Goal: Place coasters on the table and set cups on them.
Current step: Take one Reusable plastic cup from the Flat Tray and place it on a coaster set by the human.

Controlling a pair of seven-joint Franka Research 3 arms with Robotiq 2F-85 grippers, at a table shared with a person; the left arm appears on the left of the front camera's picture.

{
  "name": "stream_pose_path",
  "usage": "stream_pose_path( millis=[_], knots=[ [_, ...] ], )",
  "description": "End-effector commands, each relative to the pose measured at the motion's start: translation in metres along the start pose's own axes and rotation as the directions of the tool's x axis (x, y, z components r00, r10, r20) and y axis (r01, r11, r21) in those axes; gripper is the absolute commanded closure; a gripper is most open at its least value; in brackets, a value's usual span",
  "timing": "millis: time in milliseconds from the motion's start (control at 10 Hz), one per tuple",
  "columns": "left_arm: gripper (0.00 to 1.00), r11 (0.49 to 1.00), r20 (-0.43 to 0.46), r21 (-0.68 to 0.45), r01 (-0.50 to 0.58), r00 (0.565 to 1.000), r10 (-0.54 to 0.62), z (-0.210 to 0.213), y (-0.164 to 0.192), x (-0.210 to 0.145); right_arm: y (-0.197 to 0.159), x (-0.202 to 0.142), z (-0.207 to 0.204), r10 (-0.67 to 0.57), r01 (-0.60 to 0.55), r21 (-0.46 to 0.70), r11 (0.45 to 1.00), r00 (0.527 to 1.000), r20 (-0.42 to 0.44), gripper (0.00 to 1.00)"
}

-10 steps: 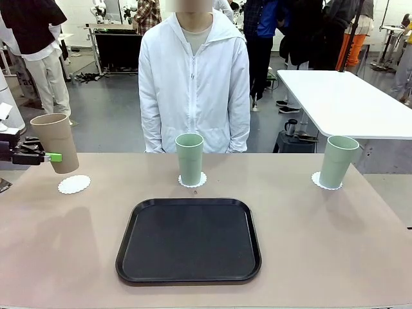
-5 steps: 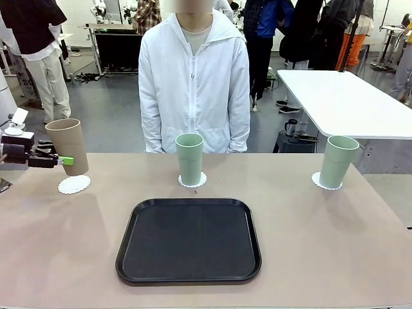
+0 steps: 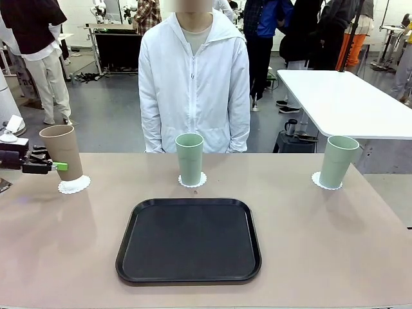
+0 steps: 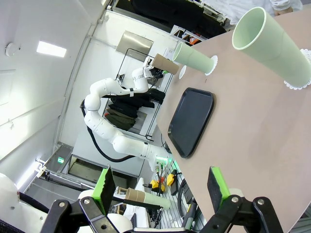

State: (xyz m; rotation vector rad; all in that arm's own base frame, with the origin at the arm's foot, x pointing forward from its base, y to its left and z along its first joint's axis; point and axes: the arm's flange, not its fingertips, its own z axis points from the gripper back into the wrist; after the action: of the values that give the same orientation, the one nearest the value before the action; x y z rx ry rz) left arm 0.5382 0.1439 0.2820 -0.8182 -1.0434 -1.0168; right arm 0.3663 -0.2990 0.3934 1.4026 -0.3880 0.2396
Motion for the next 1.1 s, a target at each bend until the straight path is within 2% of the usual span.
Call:
stream_pose_path(
  millis=[0,300,1000],
  knots=[
    [0.17,0.998,0.031,-0.030,0.055,0.998,-0.054,0.006,0.004,-0.006,0.000,0.000,-0.001,-0.003,0.003,-0.001,1.000,1.000,-0.002,0.00],
    [0.17,0.996,0.056,-0.067,0.059,0.997,-0.055,-0.001,0.009,-0.014,0.000,0.000,-0.001,-0.003,0.003,-0.001,1.000,1.000,-0.002,0.00],
    [0.17,0.997,0.001,-0.065,0.047,0.999,-0.047,-0.011,0.018,-0.029,0.000,0.000,-0.001,-0.003,0.003,-0.001,1.000,1.000,-0.002,0.00]
  ],
)
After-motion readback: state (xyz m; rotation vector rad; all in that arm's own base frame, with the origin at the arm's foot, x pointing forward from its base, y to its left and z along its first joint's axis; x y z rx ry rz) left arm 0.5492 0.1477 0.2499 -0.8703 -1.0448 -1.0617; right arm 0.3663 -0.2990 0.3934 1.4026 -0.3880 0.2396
